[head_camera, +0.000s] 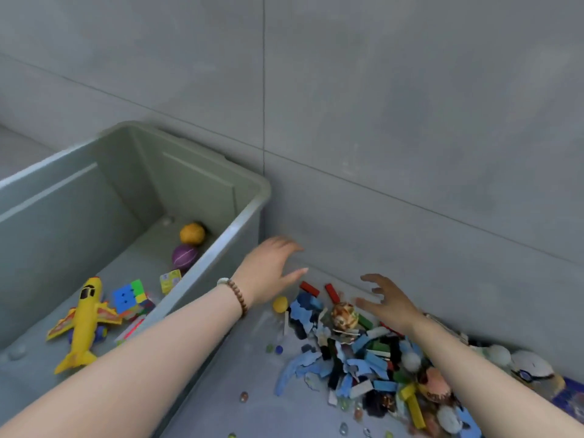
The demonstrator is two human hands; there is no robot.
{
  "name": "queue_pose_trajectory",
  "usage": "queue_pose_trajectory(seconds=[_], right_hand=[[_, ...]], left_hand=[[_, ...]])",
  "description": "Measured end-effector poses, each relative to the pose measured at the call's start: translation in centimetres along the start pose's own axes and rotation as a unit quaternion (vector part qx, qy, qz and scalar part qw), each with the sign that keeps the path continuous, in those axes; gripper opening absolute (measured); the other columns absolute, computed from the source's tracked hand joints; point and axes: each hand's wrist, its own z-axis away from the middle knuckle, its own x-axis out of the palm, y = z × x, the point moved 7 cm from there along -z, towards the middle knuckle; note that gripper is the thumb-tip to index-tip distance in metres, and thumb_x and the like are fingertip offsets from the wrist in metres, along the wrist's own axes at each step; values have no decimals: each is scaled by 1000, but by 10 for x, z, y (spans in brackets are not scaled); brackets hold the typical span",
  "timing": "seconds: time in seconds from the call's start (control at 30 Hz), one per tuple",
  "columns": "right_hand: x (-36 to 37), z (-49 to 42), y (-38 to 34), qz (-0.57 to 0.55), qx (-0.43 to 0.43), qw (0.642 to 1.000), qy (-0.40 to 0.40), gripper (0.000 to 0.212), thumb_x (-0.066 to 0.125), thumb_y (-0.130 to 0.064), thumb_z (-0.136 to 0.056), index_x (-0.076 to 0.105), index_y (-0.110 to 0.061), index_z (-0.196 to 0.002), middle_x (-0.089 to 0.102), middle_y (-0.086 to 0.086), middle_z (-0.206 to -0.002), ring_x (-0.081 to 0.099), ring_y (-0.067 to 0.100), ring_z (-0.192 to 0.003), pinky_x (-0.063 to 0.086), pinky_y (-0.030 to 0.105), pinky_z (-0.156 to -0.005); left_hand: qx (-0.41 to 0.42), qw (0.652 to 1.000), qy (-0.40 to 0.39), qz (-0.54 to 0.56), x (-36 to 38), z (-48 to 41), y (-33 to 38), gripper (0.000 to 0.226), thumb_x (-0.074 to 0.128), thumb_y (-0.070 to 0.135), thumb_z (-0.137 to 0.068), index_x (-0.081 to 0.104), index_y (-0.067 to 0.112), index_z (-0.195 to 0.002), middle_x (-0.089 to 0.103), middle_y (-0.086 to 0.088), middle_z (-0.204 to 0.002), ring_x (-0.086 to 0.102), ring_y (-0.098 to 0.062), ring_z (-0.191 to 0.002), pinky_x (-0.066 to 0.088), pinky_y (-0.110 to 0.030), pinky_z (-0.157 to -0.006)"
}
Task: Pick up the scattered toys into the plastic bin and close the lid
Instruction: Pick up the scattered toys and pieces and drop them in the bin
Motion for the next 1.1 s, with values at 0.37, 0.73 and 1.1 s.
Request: queue_pose_trajectory(seconds=[0.37,0.73,1.1], right_hand=[[65,-34,67,-63,11,996,-54,76,76,-33,-76,36,-26,-140,36,-2,-139,41,14,-124,34,20,-100],[82,-57,80,-31,-13,999,1,67,74,-20,-78,41,-22,-136,46,2,-129,47,18,-118,38,25,-101],[73,-65,93,-99,3,995,27,41,71,-7,-80,50,-24,-110,53,-11,-100,52,8,-94,41,14,-73]], left_hand=[[-235,947,-203,77,150,1,-85,69,55,37,-91,20,18,-149,24,-6,-154,32,-22,-138,29,-29,-111],[-272,946,-97,150,191,-10,-102,32,61,21,-87,51,17,-118,58,-5,-118,56,-22,-105,46,-31,-91],[-254,910,-102,312,183,-38,-85,26,72,27,-80,48,18,-79,57,-3,-86,56,-12,-70,49,-20,-54]])
